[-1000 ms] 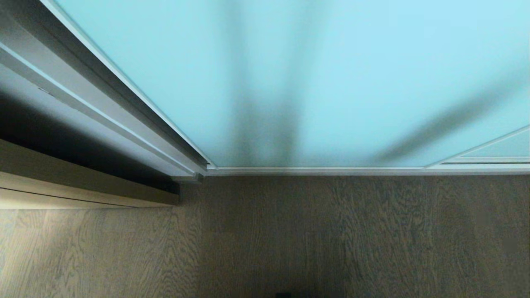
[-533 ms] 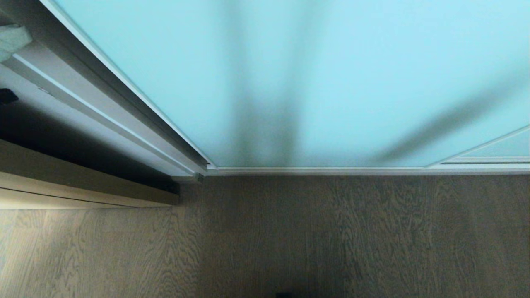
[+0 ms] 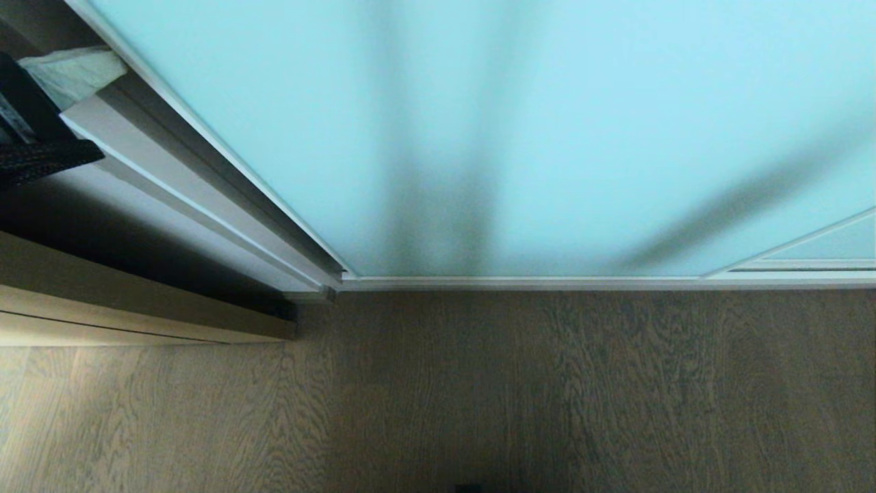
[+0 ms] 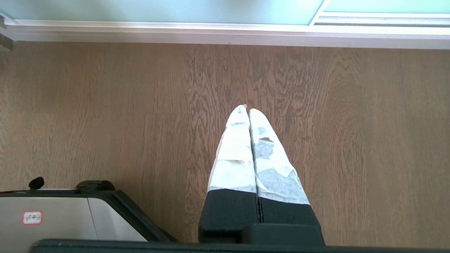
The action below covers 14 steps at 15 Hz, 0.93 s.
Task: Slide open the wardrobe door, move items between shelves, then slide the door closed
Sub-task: Open the door
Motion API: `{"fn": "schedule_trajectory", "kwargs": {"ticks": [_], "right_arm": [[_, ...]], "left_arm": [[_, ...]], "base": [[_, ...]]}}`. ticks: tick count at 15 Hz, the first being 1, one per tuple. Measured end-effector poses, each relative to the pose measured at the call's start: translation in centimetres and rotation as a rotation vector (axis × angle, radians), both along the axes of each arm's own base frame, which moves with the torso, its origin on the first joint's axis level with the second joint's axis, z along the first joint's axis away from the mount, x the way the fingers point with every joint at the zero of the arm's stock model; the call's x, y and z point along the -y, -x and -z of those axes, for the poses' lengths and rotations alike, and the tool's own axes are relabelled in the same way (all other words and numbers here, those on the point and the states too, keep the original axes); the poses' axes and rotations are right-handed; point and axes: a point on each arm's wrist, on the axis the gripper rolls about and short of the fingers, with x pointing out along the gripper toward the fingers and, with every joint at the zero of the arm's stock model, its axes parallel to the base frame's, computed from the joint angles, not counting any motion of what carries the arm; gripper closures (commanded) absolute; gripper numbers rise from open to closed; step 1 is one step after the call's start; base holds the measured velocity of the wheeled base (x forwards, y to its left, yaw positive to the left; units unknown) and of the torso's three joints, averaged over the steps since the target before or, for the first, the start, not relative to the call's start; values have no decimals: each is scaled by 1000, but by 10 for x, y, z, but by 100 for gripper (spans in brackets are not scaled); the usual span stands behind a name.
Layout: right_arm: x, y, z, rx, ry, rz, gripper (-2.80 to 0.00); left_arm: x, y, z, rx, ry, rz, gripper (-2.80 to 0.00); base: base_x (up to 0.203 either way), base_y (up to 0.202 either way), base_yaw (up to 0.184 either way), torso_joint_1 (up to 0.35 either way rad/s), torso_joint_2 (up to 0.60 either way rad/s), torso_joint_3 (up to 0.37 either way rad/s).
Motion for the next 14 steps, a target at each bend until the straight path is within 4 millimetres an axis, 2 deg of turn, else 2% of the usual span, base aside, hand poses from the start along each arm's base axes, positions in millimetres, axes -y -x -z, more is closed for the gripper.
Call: {"fn": "schedule_trajectory", "kwargs": {"ticks": [7, 14], "right_arm": [[0, 0, 0, 0, 0, 0, 0], [0, 0, 0, 0, 0, 0, 0]], "left_arm": [[20, -5, 1, -8, -24, 68, 0], [57, -24, 17, -76, -52, 154, 0]], "base": [[0, 0, 0, 0, 0, 0], [0, 0, 0, 0, 0, 0]]}}
